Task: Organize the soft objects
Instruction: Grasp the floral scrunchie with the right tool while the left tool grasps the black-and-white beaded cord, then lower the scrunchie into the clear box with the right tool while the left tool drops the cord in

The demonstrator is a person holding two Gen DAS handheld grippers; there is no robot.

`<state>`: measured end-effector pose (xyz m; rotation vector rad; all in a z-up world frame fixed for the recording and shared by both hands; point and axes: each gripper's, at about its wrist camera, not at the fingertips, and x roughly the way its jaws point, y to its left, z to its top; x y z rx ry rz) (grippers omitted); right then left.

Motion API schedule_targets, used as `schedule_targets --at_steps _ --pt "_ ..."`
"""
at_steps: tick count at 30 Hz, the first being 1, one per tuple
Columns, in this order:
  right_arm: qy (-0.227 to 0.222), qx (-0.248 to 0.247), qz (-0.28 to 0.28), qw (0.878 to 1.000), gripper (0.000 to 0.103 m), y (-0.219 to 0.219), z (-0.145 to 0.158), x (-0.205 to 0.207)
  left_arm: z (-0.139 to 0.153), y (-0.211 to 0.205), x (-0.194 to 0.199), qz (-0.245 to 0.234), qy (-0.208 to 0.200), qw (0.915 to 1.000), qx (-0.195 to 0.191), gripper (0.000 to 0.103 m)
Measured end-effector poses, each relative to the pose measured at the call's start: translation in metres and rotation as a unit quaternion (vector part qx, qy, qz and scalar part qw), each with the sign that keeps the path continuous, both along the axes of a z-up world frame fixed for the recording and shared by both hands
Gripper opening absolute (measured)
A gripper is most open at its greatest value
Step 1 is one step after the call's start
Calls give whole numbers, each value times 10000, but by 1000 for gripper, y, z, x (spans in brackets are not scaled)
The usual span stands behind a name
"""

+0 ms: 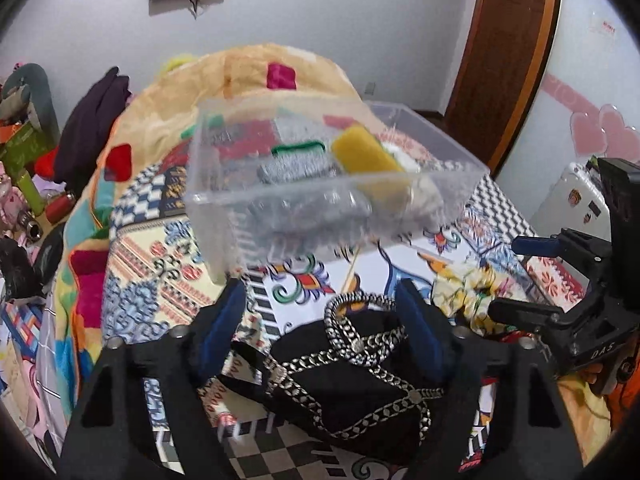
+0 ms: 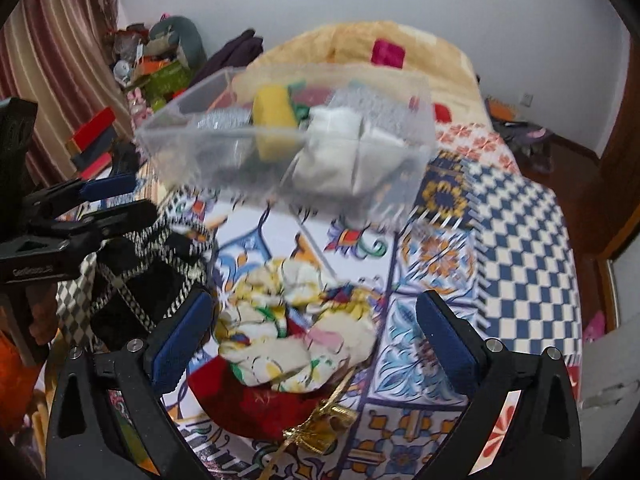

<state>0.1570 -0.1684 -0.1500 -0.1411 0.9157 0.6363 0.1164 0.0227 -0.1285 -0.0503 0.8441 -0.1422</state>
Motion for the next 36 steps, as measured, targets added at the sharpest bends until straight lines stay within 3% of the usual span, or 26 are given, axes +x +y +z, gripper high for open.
schedule_targets --at_steps 3,8,12,16,20,30,36 --pt "39 -67 54 10000 97 2 -3 -1 -9 -3 3 -93 132 9999 -23 60" --pt "284 -112 147 9994 74 5 -12 3 -21 -5 7 -181 350 9992 -102 38" --pt "287 -98 181 9994 57 4 -13 1 -23 -4 9 -166 394 9990 -154 32" --pt "300 -32 151 9994 39 1 -13 2 -23 -4 10 -200 406 9988 -196 17" --pt "246 6 133 9996 31 -2 -11 2 -21 -6 10 -222 372 9989 -175 8" --pt "-210 199 65 9996 22 -11 12 -6 12 0 -7 -134 -136 9996 -204 6" --pt "-634 339 26 9974 21 -15 40 -11 41 4 -15 -79 -596 9980 -172 6"
